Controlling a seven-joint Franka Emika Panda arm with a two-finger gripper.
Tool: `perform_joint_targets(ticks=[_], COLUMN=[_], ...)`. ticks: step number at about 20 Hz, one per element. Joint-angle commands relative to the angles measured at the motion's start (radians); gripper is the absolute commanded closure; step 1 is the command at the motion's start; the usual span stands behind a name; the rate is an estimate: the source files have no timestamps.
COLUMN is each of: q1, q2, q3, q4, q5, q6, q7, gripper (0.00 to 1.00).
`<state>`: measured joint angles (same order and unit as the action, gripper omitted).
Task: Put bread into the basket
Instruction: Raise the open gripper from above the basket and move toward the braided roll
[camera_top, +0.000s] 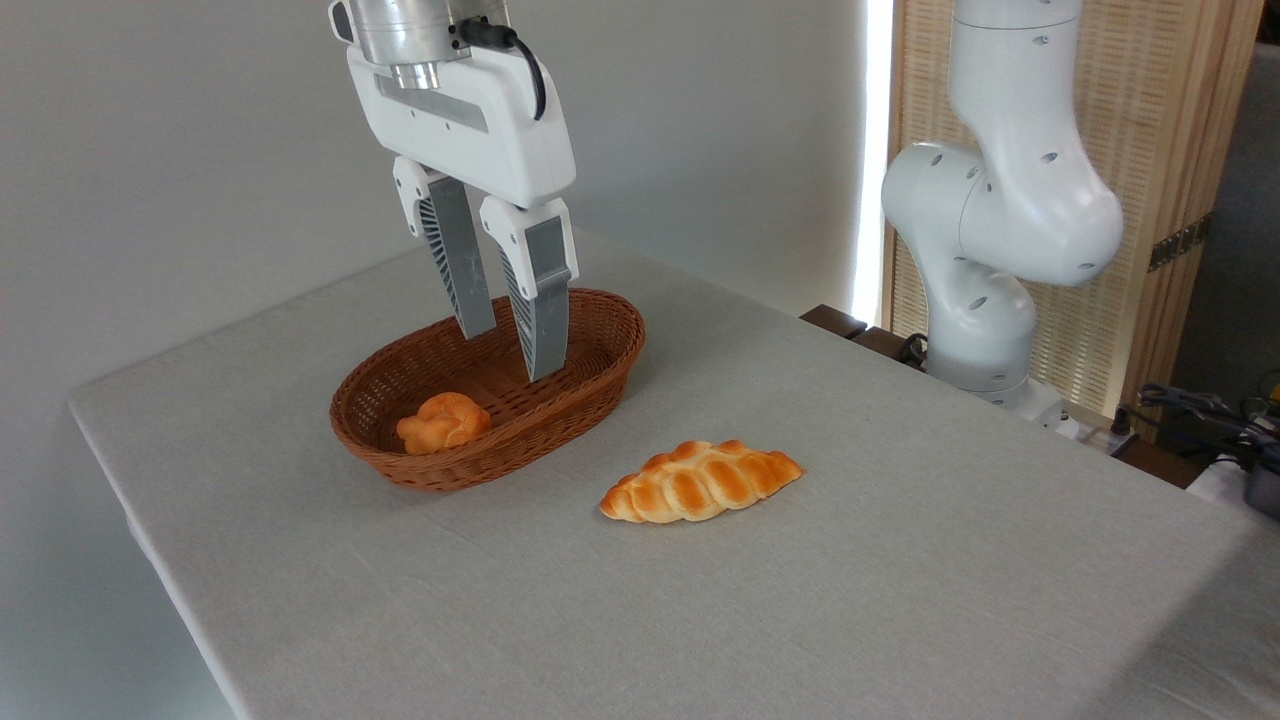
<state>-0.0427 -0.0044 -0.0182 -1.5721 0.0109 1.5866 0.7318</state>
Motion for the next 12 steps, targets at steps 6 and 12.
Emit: perform_joint_targets(ticks=[6, 12], q1=[-0.005, -0.023], q2=[-0.084, -0.169], q3=[0.011, 0.04], q4=[-0.092, -0.207], q5=[0.0, 0.0], q6=[-0.022, -0.007], q7=[0.011, 0.014], gripper=[0.0, 0.0])
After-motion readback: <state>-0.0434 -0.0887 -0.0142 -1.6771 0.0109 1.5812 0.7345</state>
